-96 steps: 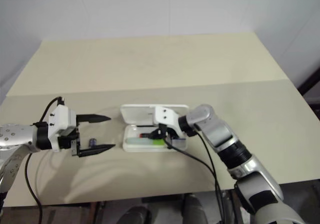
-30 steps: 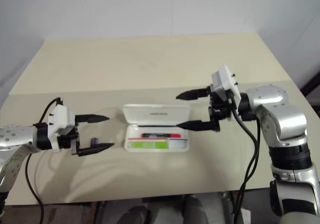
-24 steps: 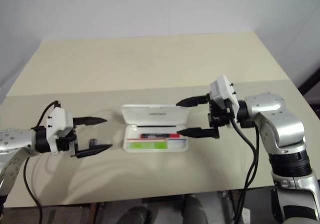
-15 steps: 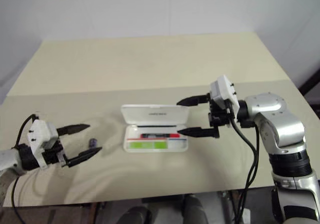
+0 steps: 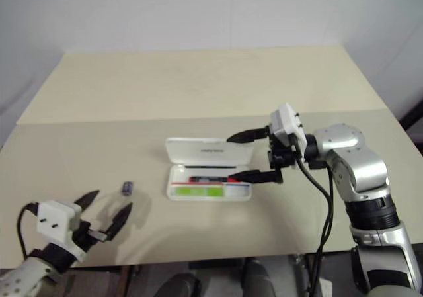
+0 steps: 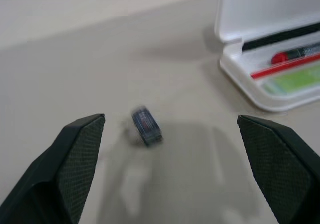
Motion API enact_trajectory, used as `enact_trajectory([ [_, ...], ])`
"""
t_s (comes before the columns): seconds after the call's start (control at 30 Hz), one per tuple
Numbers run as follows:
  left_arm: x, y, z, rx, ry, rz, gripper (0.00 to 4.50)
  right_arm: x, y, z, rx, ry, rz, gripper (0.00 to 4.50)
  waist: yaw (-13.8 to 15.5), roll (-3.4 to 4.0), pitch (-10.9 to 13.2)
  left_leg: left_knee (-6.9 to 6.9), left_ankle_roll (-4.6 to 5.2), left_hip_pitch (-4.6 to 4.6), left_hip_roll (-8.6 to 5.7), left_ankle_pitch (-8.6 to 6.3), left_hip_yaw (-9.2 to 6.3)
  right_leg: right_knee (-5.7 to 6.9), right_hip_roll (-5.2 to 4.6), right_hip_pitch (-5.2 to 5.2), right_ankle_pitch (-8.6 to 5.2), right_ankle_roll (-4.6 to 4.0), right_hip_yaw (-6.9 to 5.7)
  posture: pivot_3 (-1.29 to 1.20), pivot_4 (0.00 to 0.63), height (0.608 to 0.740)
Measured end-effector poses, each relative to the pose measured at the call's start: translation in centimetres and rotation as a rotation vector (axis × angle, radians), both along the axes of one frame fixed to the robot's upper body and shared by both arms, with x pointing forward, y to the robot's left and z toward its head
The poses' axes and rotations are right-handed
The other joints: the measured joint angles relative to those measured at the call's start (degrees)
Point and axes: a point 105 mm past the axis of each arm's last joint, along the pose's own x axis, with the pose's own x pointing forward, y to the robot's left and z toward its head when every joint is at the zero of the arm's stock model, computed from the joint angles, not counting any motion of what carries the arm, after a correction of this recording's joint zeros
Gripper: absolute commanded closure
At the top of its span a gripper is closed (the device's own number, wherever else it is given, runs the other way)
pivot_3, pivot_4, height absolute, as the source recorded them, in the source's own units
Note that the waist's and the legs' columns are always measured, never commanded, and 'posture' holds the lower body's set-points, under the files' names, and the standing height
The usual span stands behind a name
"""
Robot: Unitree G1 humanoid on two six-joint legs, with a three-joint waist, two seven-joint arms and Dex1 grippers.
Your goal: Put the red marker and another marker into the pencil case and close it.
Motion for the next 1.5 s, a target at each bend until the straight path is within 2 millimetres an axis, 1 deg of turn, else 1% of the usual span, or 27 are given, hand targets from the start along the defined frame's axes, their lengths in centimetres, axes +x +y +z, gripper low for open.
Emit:
enact_trajectory([
  [0.17, 0.5, -0.4, -0.6, 0.012, -0.011, 0.076, 0.00, 0.0, 0.2, -0.1, -0.001, 0.004, 0.006, 0.02, 0.01, -0.03, -0.02, 0.00, -0.01, 0.00, 0.00, 0.01, 0.02, 0.03, 0.00, 0.00, 0.03, -0.01, 0.00, 0.00, 0.150, 0.740],
  [0.27, 1.0, -0.6, -0.4, 0.009, -0.033, 0.108, 0.00, 0.1, 0.2, 0.0, 0.001, 0.005, 0.005, 0.02, 0.02, -0.03, -0.02, 0.00, -0.01, -0.01, 0.00, 0.01, 0.02, 0.02, 0.00, -0.01, 0.03, -0.01, 0.00, 0.00, 0.150, 0.740],
  [0.33, 1.3, -0.5, -0.3, 0.017, -0.044, 0.124, 0.00, 0.1, 0.2, 0.1, 0.001, 0.001, 0.007, 0.02, 0.02, -0.03, -0.02, 0.00, -0.01, -0.01, 0.01, 0.01, 0.02, 0.01, 0.00, -0.01, 0.03, -0.01, -0.01, 0.00, 0.150, 0.740],
  [0.4, 1.9, -0.1, -0.9, 0.013, -0.032, 0.149, 0.00, 0.1, 0.2, 0.1, 0.002, 0.000, 0.006, 0.02, 0.03, -0.03, -0.03, 0.00, -0.01, -0.02, 0.00, 0.01, 0.02, 0.02, 0.00, -0.01, 0.03, -0.01, -0.01, 0.00, 0.150, 0.740],
  [0.5, 2.1, 0.2, -1.4, 0.015, -0.017, 0.174, 0.00, 0.1, 0.3, 0.1, 0.004, 0.000, 0.005, 0.02, 0.02, -0.07, -0.05, 0.00, 0.00, -0.02, 0.00, 0.00, 0.02, 0.00, 0.00, -0.01, 0.03, -0.01, -0.01, 0.00, 0.150, 0.740],
  [0.63, 2.3, 0.1, -1.5, 0.012, -0.013, 0.184, 0.00, 0.2, 0.3, 0.1, 0.006, -0.001, -0.002, 0.02, 0.02, -0.07, -0.05, 0.00, 0.02, -0.02, 0.00, -0.01, 0.02, 0.00, 0.00, -0.01, 0.03, -0.01, -0.01, 0.00, 0.150, 0.740],
  [0.77, 2.9, -0.1, -1.5, 0.004, -0.015, 0.183, 0.00, 0.3, 0.4, 0.2, 0.011, -0.003, -0.007, 0.02, 0.04, -0.07, -0.05, 0.00, 0.00, -0.01, 0.00, 0.00, 0.02, 0.02, 0.00, -0.01, 0.03, -0.01, -0.02, 0.00, 0.150, 0.740],
  [0.93, 3.6, 0.1, -1.8, 0.005, -0.002, 0.203, 0.00, 0.4, 0.4, 0.2, 0.015, -0.005, -0.015, 0.02, 0.02, -0.07, -0.06, 0.01, 0.01, -0.02, 0.00, 0.00, 0.02, 0.00, -0.01, -0.01, 0.03, -0.01, -0.02, 0.00, 0.150, 0.740],
  [1.03, 4.3, 0.1, -1.7, 0.003, -0.011, 0.211, 0.00, 0.4, 0.4, 0.2, 0.016, -0.007, -0.020, 0.02, 0.03, -0.07, -0.06, 0.01, 0.00, -0.02, 0.00, 0.00, 0.02, 0.01, -0.01, -0.02, 0.04, 0.00, -0.02, 0.00, 0.150, 0.740],
  [1.2, 5.5, -0.1, -2.2, -0.012, 0.006, 0.216, 0.00, 0.3, 0.6, 0.4, 0.018, -0.020, -0.021, 0.02, 0.03, -0.07, -0.06, 0.01, -0.01, -0.02, -0.01, 0.00, 0.01, 0.01, -0.01, -0.02, 0.04, 0.00, -0.03, 0.00, 0.150, 0.740],
  [1.43, 5.7, -0.4, -2.6, -0.024, 0.029, 0.224, 0.00, 0.3, 0.6, 0.4, 0.020, -0.022, -0.028, 0.02, 0.02, -0.07, -0.06, 0.01, 0.00, -0.02, 0.00, 0.00, 0.01, 0.00, -0.01, -0.02, 0.04, 0.00, -0.03, 0.00, 0.150, 0.740],
  [1.5, 5.7, -0.4, -2.7, -0.026, 0.038, 0.232, 0.41, 0.4, 0.6, 0.4, 0.021, -0.022, -0.029, 0.00, 0.03, -0.07, -0.06, 0.01, 0.00, -0.02, 0.00, 0.00, 0.01, 0.01, -0.01, -0.02, 0.04, 0.00, -0.03, 0.00, 0.150, 0.740],
])
